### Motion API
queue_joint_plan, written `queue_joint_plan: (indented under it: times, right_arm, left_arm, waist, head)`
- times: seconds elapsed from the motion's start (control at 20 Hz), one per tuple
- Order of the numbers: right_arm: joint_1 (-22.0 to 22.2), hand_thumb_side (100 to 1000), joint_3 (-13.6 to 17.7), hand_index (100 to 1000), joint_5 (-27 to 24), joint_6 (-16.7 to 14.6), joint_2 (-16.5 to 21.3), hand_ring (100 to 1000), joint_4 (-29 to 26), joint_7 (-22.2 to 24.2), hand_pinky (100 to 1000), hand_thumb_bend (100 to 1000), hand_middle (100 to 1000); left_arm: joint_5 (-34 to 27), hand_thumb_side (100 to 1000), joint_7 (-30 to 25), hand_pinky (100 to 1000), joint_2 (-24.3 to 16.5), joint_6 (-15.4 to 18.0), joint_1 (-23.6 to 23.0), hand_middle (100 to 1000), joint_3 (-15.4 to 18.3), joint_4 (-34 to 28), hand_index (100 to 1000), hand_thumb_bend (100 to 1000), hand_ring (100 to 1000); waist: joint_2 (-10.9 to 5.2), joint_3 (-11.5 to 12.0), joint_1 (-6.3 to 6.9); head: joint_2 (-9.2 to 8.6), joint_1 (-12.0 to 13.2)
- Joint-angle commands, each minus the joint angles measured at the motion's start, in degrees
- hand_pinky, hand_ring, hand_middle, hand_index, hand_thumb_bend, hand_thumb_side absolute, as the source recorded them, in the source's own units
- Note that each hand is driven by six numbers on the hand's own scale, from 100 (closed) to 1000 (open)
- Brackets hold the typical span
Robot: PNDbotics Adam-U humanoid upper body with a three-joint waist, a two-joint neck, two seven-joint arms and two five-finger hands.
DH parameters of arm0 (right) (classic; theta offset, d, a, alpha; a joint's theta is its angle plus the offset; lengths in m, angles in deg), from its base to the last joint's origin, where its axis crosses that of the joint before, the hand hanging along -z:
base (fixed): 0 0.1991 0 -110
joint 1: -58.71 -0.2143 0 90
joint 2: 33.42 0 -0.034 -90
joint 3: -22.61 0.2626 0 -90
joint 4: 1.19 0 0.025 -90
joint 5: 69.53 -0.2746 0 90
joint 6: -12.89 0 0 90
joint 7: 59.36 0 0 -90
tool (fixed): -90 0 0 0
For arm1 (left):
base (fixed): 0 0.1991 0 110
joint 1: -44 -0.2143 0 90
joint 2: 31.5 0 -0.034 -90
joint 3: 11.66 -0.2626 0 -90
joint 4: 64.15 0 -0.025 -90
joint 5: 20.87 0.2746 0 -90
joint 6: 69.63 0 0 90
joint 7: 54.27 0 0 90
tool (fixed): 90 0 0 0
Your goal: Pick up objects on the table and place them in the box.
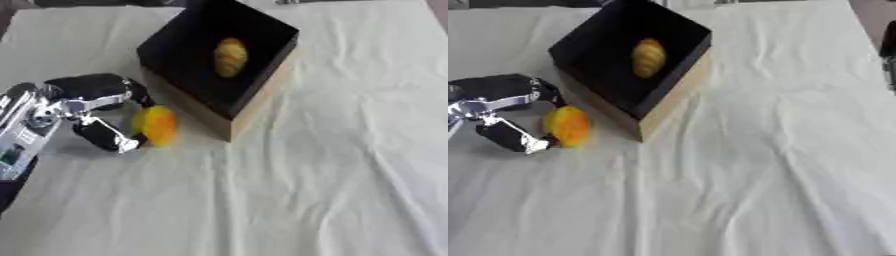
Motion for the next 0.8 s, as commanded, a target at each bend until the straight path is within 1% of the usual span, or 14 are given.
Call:
queue_joint_plan:
  times: [0.05,0.1,0.2,0.3,0.4,0.5,0.65,0.8]
  right_arm:
    - [-0.1,104,0.9,849,-0.5,0.3,1.1,865,-0.9,0.0,935,100,609]
    - [-0.1,104,0.9,849,-0.6,0.3,1.1,865,-0.9,0.0,935,100,608]
    - [0.1,104,1.0,849,-0.5,0.3,1.1,865,-0.9,0.0,935,100,608]
    - [0.2,106,1.1,849,-0.5,0.2,1.1,865,-0.9,-0.2,935,100,608]
    - [0.4,102,1.1,849,-0.4,0.2,1.1,865,-0.9,-0.3,934,100,608]
    - [0.5,100,1.2,849,-0.3,0.1,1.3,865,-0.9,-0.4,934,100,608]
    - [0.7,100,1.3,849,-0.1,-0.1,1.5,864,-0.9,-0.8,932,100,609]
    - [0.7,100,1.3,849,0.0,-0.5,1.8,864,-0.9,-1.1,930,100,610]
  left_arm:
    - [0.6,209,1.6,799,-0.5,-0.3,0.7,632,0.1,-1.0,690,187,763]
    - [0.8,173,2.0,795,-0.5,-0.3,0.7,624,0.1,-1.0,662,170,758]
    - [1.3,141,2.7,789,-0.6,-0.1,0.6,619,0.2,-1.7,645,148,749]
    - [1.9,101,3.7,782,-1.0,0.0,0.5,608,0.4,-3.2,637,147,738]
    - [2.3,100,4.3,780,-1.7,0.3,0.4,605,0.7,-5.6,631,153,734]
    - [2.1,100,4.8,781,-3.1,0.7,0.3,601,1.5,-9.5,625,147,731]
    - [0.2,100,5.9,779,-6.1,-0.1,0.6,602,4.3,-15.5,625,125,729]
    - [-1.9,100,7.6,777,-8.4,-1.6,2.0,603,7.6,-18.8,630,100,730]
  waist:
    - [-1.53,-0.1,-0.26]
    - [-1.54,-0.1,-0.26]
    - [-1.58,-0.1,-0.26]
    - [-1.63,0.0,-0.23]
    - [-1.68,0.0,-0.19]
    - [-1.73,0.1,-0.13]
    - [-1.78,0.1,-0.09]
    - [-1.87,0.0,-0.11]
  head:
    - [-0.22,0.1]
    - [-0.19,0.1]
    - [-0.17,0.0]
    - [-0.19,-0.2]
    - [-0.22,-0.4]
    - [-0.24,-0.8]
    - [-0.32,-1.8]
    - [-0.47,-2.4]
